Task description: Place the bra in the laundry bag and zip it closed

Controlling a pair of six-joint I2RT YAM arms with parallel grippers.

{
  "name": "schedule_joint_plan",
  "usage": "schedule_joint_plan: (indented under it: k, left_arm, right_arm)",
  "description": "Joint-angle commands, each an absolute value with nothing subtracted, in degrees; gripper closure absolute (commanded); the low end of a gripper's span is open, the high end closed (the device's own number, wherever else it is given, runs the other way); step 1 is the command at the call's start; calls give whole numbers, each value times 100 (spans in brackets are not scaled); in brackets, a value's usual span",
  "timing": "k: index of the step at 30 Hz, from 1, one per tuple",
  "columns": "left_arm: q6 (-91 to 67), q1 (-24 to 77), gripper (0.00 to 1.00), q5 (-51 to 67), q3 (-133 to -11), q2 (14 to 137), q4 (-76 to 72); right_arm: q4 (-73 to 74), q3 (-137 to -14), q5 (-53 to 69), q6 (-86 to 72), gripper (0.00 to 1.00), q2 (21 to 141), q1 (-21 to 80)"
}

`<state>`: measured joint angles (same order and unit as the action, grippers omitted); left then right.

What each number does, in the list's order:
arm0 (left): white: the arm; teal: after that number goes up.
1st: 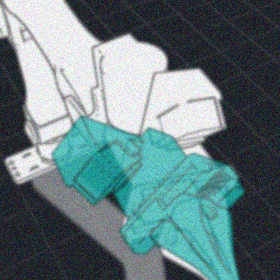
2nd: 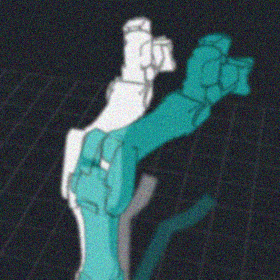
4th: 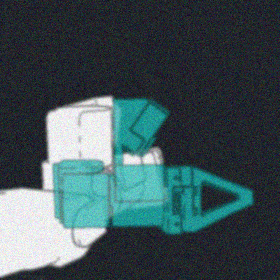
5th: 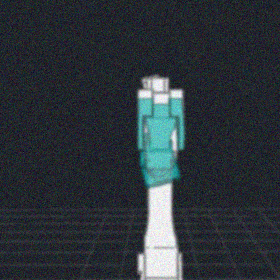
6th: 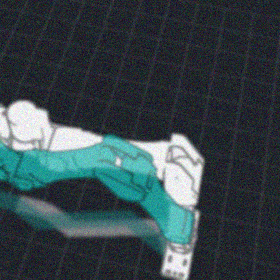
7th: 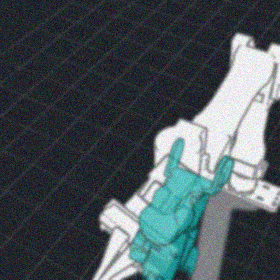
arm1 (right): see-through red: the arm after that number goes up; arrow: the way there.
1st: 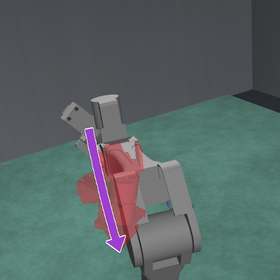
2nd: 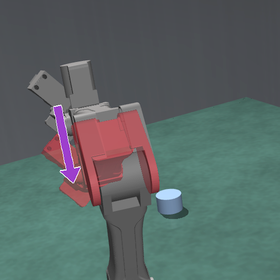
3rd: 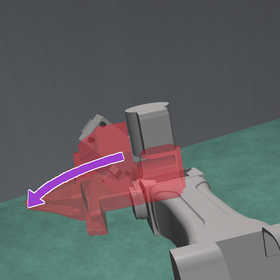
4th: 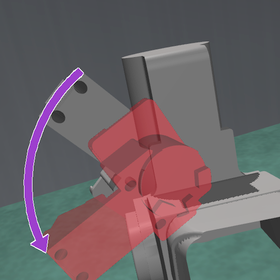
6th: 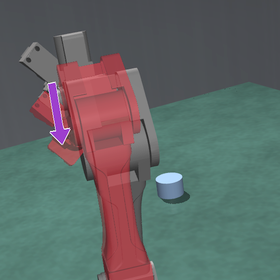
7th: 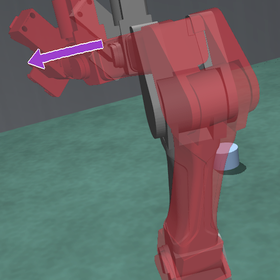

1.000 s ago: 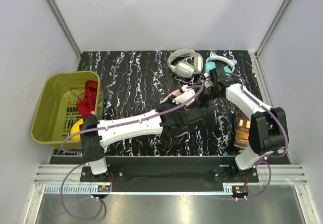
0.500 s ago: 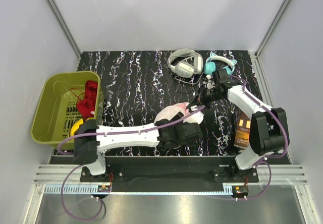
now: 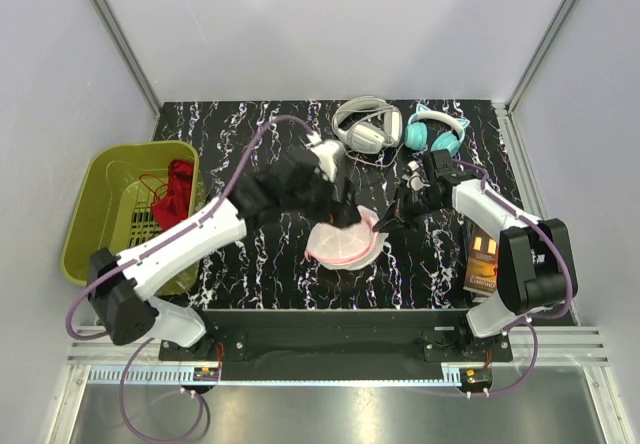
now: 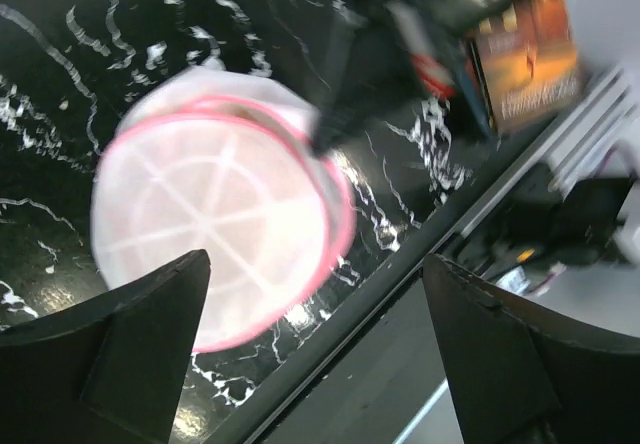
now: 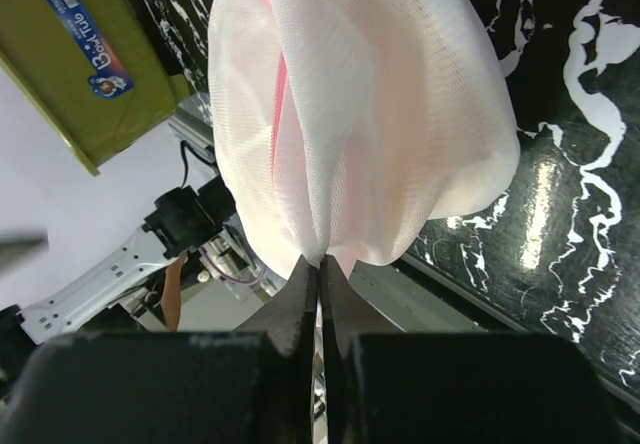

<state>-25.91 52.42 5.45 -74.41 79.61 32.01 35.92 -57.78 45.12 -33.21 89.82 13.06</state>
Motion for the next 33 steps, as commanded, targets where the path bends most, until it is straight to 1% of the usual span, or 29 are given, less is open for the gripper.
schedule_joint_plan:
  k: [1, 3, 6, 8, 9, 12, 14, 15, 18, 20, 23, 24, 27, 29, 30, 31, 32, 33]
  left_arm:
    - [-3295, 4124, 8, 2829, -7110, 8568, 2890]
    - [-3541, 3710, 9, 2848, -6997, 8954, 3278]
    - [-3630, 3665, 8, 2472, -6584, 8842, 3173]
    - [-3788, 3674, 9, 2181, -6251, 8606, 3164]
    - [-3866, 3674, 9, 1910, -6119, 8274, 3155]
    - [-4305, 3656, 8, 1696, -5661, 7763, 3155]
    - [-4605, 3665, 6, 1845, -5442, 7638, 3112]
    - [-4692, 3682, 4, 1898, -5353, 7568, 3050]
    - [-4991, 3709, 2, 2284, -4940, 7532, 2497]
    - [-5220, 3709, 1, 2477, -4642, 7541, 1831]
    - [-5607, 3770, 1, 2759, -4403, 7628, 1003]
    - [-5651, 3805, 1, 2847, -4421, 7699, 906]
    - [-5792, 3946, 1, 2909, -4544, 7980, 652]
    - [-5818, 3981, 7, 2935, -4474, 8120, 510]
    - [-5723, 3964, 11, 2936, -4465, 8191, 536]
    - [-5626, 3886, 25, 2953, -4491, 8392, 580]
    - [-5494, 3850, 36, 2979, -4543, 8507, 650]
    - [-5189, 3806, 48, 2953, -4614, 8621, 946]
  right_arm:
    - [3761, -5731, 4272, -3015, 96, 8587, 1292]
    - [3770, -5564, 4271, -3032, 96, 8465, 1283]
    - [3806, -5274, 4166, -3050, 96, 8289, 1283]
    - [3771, -4967, 4096, -3155, 95, 8174, 1292]
    - [3744, -4853, 4122, -3190, 95, 8165, 1283]
    - [3577, -4404, 4324, -3322, 95, 8130, 1283]
    - [3385, -4035, 4490, -3454, 95, 7929, 1283]
    - [3323, -3930, 4535, -3515, 96, 7849, 1292]
    - [2789, -3560, 4781, -3945, 96, 7480, 1353]
    - [2559, -3376, 4860, -4349, 95, 7279, 1450]
    - [1769, -3086, 4939, -5095, 94, 7242, 1853]
    - [1271, -3033, 4948, -5524, 93, 7277, 2246]
    - [949, -3189, 4834, -5783, 90, 7540, 2706]
    - [1002, -3304, 4913, -5713, 86, 7620, 2725]
    - [1054, -3348, 4913, -5661, 81, 7620, 2725]
    - [1081, -3436, 4965, -5634, 77, 7611, 2733]
    - [1098, -3471, 5009, -5616, 71, 7611, 2725]
    - [1186, -3567, 5071, -5520, 62, 7603, 2725]
